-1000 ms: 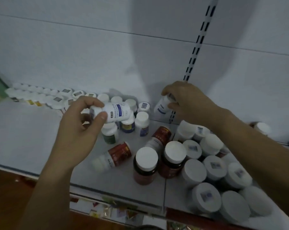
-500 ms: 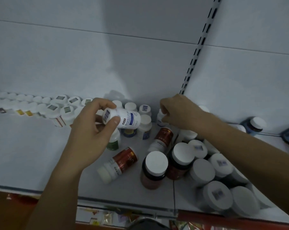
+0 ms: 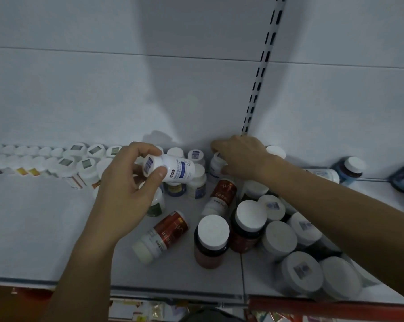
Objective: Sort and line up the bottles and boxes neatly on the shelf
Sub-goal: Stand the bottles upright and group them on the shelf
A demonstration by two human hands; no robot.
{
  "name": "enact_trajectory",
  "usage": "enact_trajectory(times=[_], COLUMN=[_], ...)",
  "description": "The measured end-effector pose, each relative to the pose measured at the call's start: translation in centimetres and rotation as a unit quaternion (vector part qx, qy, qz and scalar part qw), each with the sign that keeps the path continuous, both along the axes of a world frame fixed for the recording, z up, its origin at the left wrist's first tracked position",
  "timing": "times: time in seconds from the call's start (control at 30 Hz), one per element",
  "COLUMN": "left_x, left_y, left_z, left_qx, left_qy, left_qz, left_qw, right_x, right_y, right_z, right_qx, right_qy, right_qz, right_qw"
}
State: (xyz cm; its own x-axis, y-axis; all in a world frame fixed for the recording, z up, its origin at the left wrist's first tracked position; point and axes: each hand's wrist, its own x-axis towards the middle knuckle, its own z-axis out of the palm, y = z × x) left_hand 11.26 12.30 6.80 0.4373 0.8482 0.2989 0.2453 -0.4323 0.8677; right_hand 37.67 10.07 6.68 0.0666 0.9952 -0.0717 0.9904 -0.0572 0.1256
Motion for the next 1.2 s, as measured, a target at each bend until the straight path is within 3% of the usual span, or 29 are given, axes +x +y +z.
enact_trajectory(times=[0.2,0.33,0.5,0.77,1.0,1.1,1.2], left_x=[0.4,1.5,4.1,7.9,10.2,10.5,10.2], left_y=[0.5,1.1,2.3,3.3,3.9,3.7,3.6], left_z=[-0.1,0.5,2.5,1.4,-2.1,-3.3,-3.9], left_qx=[0.014,0.036,0.121,0.213,0.222,0.250,0.269], left_qy=[0.019,0.028,0.064,0.181,0.291,0.315,0.307], left_qz=[0.007,0.000,-0.038,-0.185,-0.298,-0.294,-0.253], left_qw=[1.000,0.999,0.990,0.942,0.882,0.867,0.877], right_x=[0.3,0.4,-0.6,2.0,3.0,2.7,2.6], right_y=[-1.2,-3.0,-4.4,-5.0,-6.6,-6.7,-6.3], right_z=[-0.2,0.4,-0.3,0.7,1.6,1.5,0.4], right_qx=[0.014,0.045,-0.108,-0.206,-0.198,-0.160,-0.163], right_qy=[0.163,0.086,0.085,0.107,0.144,0.164,0.123], right_qz=[0.007,0.023,0.153,0.121,0.084,0.083,0.077], right_qw=[0.986,0.995,0.979,0.965,0.966,0.970,0.976])
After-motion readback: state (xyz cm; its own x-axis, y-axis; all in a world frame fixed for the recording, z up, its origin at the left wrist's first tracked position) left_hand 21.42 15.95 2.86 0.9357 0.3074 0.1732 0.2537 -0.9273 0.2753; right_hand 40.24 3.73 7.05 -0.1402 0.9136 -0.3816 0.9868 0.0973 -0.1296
